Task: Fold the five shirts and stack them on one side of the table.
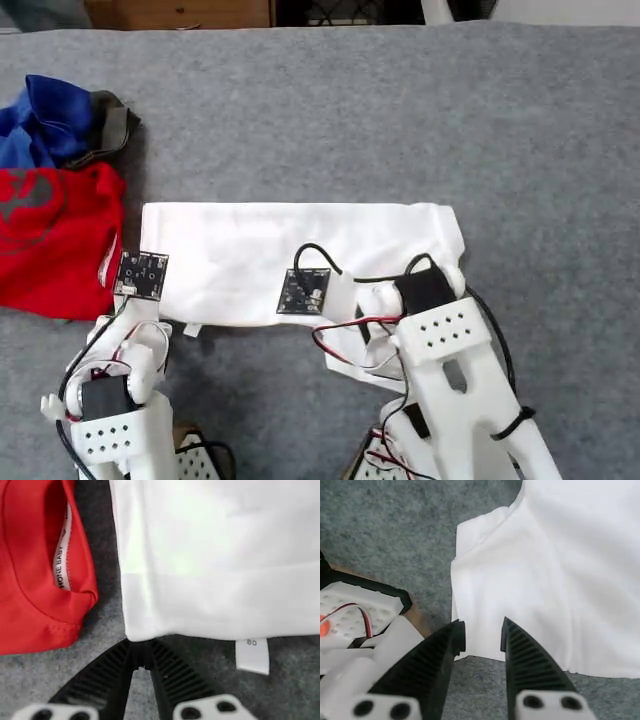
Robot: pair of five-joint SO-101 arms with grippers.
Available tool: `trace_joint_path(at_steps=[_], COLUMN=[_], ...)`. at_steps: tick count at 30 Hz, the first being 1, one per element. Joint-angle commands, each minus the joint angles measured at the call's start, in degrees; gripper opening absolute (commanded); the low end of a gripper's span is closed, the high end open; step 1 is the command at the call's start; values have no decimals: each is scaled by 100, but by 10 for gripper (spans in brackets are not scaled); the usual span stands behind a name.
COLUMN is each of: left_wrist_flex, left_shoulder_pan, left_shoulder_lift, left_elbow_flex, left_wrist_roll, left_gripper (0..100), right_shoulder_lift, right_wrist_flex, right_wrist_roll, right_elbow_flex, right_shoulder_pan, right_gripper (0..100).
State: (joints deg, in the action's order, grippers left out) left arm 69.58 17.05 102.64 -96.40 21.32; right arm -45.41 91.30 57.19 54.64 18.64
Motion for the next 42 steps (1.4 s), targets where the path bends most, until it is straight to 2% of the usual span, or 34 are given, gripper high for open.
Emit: trace_joint_path(at_steps=[1,42], left_wrist_flex=[-62,-62], left_shoulder_pan=[-4,-4], left_shoulder_lift=[9,9], left_elbow_flex=[-84,-84], left_wrist_roll=[26,26], left_gripper=[31,31], right_shoulder_lift=[-84,-84], right_wrist_flex=[62,9], right_wrist_roll=[-62,-422], right_elbow_flex=[13,13], right_shoulder_pan=[26,26], right_gripper=[138,138])
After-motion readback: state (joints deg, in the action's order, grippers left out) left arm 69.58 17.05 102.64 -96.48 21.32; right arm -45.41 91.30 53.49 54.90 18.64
